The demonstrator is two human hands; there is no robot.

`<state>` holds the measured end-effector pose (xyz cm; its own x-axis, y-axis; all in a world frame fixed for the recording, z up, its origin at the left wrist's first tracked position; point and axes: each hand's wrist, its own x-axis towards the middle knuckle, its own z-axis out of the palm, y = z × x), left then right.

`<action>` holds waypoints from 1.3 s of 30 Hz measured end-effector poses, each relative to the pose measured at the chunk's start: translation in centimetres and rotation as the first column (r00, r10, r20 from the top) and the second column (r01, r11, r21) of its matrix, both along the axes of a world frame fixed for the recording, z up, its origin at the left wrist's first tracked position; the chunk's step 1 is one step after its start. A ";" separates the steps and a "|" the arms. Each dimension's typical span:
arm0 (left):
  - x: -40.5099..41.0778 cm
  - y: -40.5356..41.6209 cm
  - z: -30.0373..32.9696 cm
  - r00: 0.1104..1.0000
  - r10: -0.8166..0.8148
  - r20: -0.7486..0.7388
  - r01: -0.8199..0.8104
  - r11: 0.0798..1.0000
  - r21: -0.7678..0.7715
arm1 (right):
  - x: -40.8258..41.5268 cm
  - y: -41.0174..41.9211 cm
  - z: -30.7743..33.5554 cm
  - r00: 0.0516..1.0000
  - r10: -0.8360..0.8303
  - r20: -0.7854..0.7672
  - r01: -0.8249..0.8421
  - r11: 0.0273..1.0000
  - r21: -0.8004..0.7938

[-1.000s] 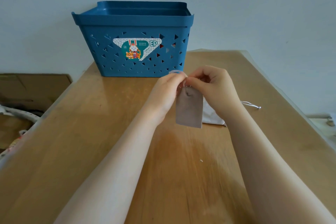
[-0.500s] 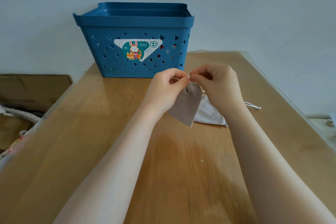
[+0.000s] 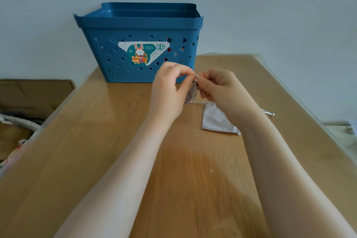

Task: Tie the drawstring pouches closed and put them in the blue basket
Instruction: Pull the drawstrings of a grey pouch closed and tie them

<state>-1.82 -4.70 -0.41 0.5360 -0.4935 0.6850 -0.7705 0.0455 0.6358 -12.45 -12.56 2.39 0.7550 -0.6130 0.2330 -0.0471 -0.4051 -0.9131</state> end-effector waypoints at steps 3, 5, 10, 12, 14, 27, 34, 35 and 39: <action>-0.3 0.2 0.3 1.000 0.021 0.012 -0.020 0.998 -0.053 | 0.0 -0.1 -0.1 0.995 0.057 0.086 -0.070 0.983 0.167; -0.2 0.4 0.5 0.998 0.025 0.064 -0.021 0.998 -0.054 | 0.1 -0.3 -0.3 0.989 0.079 0.129 -0.106 0.969 0.223; -0.5 0.9 1.1 0.998 -0.065 0.021 0.065 0.998 -0.005 | 0.0 -1.0 -0.8 0.983 0.076 0.170 -0.122 0.952 0.281; -0.9 0.9 1.1 0.995 -0.098 -0.025 0.098 0.995 0.007 | -0.2 -1.0 -0.8 0.980 0.070 0.184 -0.125 0.945 0.301; -1.0 0.8 1.2 0.994 -0.093 -0.061 0.094 0.996 0.007 | -0.3 -1.0 -0.5 0.982 0.060 0.178 -0.112 0.948 0.299; -2.2 0.1 0.7 0.955 -0.050 -0.292 0.025 0.996 -0.091 | -0.8 -0.8 0.2 0.958 0.047 0.283 -0.161 0.904 0.396; -2.6 -0.3 1.1 0.578 -0.271 -0.770 0.144 0.962 -0.231 | -0.5 -1.1 -0.2 0.961 0.032 0.276 -0.167 0.858 0.485; -2.8 -0.2 1.3 0.590 -0.282 -0.756 0.158 0.959 -0.234 | -0.6 -1.0 -0.1 0.971 0.015 0.237 -0.120 0.894 0.433; -2.9 -0.2 1.1 0.690 -0.274 -0.670 0.199 0.962 -0.189 | -0.9 -0.7 0.3 0.982 -0.102 0.160 0.070 0.979 0.192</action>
<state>-4.72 -4.93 0.67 0.7482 -0.6238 0.2259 -0.0802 0.2529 0.9642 -13.38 -13.29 2.72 0.6572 -0.7181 0.2292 0.0865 -0.2302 -0.9693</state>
